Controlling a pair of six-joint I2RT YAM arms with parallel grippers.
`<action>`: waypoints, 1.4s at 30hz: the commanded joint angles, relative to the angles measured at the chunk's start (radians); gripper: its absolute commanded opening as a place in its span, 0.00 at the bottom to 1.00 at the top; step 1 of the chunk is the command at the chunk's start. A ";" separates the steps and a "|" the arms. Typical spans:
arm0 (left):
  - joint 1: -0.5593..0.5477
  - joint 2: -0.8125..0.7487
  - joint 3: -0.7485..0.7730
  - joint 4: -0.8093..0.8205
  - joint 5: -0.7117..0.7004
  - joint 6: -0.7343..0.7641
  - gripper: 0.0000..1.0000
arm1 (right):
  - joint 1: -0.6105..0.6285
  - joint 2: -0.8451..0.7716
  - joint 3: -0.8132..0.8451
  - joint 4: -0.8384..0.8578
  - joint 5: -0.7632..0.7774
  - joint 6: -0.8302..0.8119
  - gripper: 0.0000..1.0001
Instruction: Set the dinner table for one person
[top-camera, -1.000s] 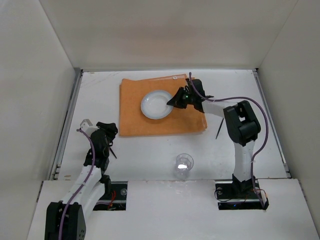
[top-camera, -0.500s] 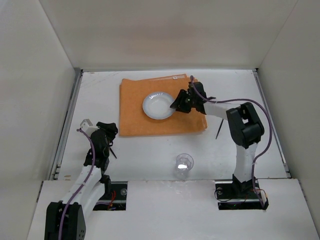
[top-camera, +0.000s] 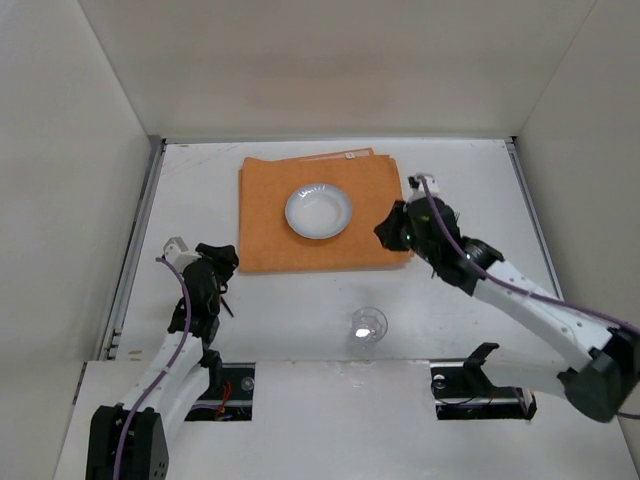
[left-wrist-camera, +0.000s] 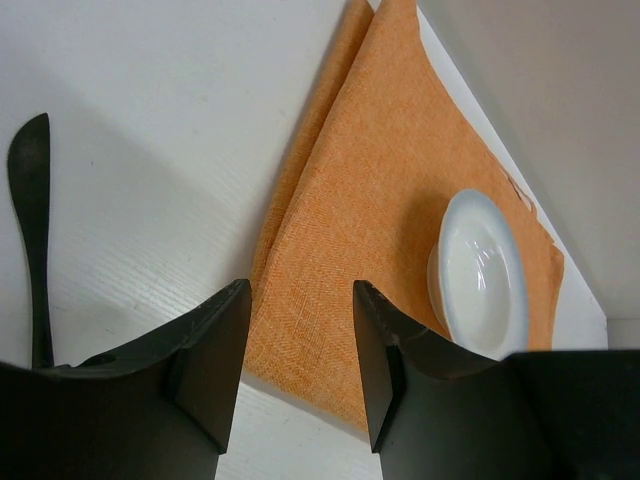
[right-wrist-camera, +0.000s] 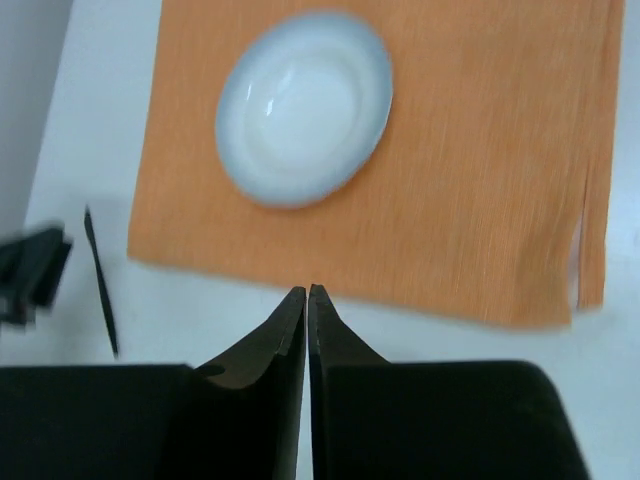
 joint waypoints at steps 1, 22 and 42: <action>-0.017 -0.009 0.008 0.034 -0.008 0.008 0.42 | 0.161 -0.124 -0.081 -0.299 0.192 0.030 0.09; -0.049 0.034 0.014 0.057 -0.018 0.022 0.42 | 0.511 -0.074 -0.190 -0.467 0.166 0.246 0.34; -0.051 0.028 0.013 0.056 -0.009 0.022 0.42 | -0.119 0.161 0.242 -0.240 -0.009 -0.125 0.07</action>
